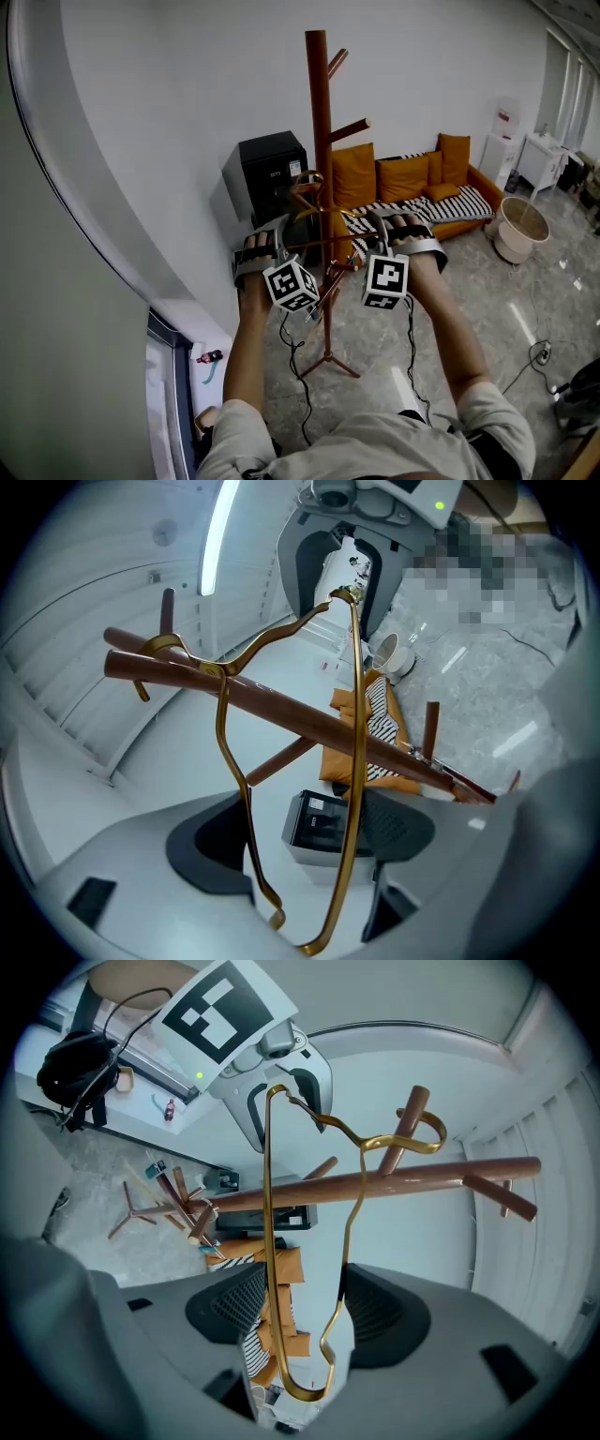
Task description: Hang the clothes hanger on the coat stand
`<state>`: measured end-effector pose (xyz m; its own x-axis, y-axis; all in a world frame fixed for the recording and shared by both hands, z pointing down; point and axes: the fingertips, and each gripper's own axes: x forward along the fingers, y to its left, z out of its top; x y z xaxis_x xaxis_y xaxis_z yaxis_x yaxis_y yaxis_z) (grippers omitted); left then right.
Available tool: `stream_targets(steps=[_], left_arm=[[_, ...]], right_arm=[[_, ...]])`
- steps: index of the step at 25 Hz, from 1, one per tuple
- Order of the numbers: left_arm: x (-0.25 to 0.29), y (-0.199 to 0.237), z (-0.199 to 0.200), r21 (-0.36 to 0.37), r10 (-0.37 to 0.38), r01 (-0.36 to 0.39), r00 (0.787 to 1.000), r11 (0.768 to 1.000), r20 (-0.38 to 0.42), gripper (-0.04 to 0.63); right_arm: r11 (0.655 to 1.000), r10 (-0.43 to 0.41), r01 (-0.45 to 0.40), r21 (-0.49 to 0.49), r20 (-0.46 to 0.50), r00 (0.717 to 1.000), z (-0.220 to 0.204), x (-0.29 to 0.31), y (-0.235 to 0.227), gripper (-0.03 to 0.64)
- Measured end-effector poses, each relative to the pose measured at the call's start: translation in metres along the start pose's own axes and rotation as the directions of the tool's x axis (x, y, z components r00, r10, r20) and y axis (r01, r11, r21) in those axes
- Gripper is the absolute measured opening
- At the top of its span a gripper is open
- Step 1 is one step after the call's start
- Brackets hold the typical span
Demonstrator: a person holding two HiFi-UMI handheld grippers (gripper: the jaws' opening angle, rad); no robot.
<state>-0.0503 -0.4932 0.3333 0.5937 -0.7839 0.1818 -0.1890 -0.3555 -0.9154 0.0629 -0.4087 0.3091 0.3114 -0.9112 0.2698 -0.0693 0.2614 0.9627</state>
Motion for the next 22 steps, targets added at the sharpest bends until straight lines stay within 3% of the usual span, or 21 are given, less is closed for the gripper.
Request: stream_targets(steps=[8, 22], left_arm=[[0.007, -0.011, -0.009, 0.013, 0.0, 0.0, 1.0, 1.0, -0.024, 0.348], [0.013, -0.017, -0.019, 0.028, 0.068, -0.066, 0.995, 0.997, -0.067, 0.351]], right_arm=[[1.0, 0.008, -0.008, 0.015, 0.016, 1.0, 0.001, 0.014, 0.014, 0.255], [0.996, -0.085, 0.082, 0.043, 0.067, 0.994, 0.002, 0.033, 0.024, 0.255]])
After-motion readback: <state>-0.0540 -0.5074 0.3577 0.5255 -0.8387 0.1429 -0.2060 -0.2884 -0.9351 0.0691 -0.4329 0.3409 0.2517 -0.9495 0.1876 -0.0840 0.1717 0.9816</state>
